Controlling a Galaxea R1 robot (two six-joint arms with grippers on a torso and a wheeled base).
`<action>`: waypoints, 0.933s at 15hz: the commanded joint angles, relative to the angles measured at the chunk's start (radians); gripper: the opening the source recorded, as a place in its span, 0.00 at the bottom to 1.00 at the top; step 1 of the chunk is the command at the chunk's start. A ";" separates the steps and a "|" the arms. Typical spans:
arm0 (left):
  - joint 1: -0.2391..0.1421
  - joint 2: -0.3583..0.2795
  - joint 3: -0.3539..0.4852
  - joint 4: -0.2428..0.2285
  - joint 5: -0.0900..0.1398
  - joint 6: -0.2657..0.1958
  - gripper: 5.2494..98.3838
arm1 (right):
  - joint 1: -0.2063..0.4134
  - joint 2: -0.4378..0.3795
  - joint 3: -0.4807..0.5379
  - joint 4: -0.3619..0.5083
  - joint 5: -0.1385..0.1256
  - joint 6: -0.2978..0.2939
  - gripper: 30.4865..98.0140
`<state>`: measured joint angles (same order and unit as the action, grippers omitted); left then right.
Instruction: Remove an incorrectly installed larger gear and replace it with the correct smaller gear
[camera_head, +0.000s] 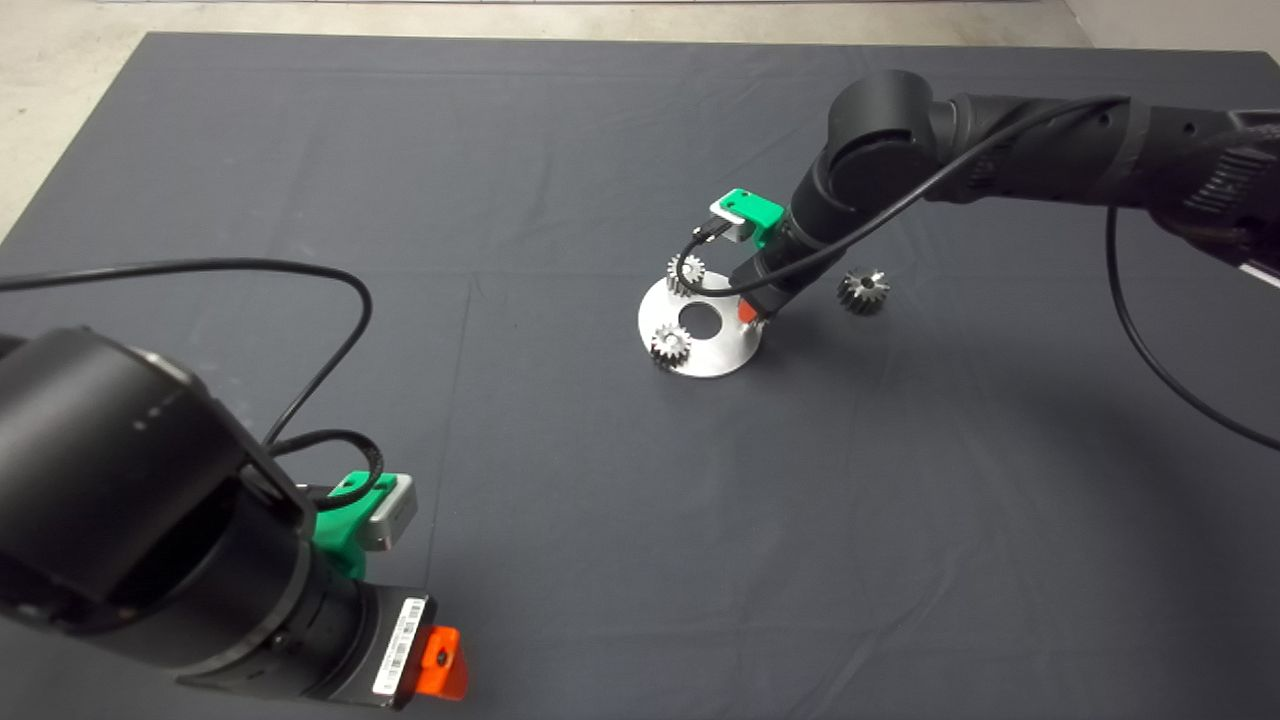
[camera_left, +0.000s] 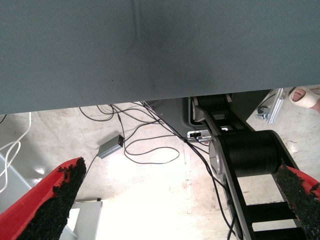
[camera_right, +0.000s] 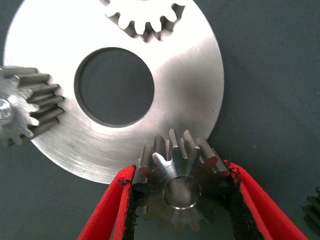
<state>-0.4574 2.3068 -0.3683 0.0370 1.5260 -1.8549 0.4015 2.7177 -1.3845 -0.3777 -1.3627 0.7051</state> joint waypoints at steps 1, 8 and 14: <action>-0.006 -0.003 0.017 -0.022 0.013 -0.009 1.00 | 0.023 0.005 0.010 -0.030 0.007 0.005 0.15; -0.006 -0.003 0.017 -0.026 0.013 -0.010 1.00 | 0.016 0.008 0.009 -0.030 0.008 0.005 0.15; -0.006 -0.003 0.017 -0.026 0.013 -0.010 1.00 | 0.011 0.004 0.010 -0.030 0.022 0.007 0.15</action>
<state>-0.4574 2.3072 -0.3683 0.0317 1.5260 -1.8587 0.3960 2.7181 -1.3836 -0.3781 -1.3585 0.7057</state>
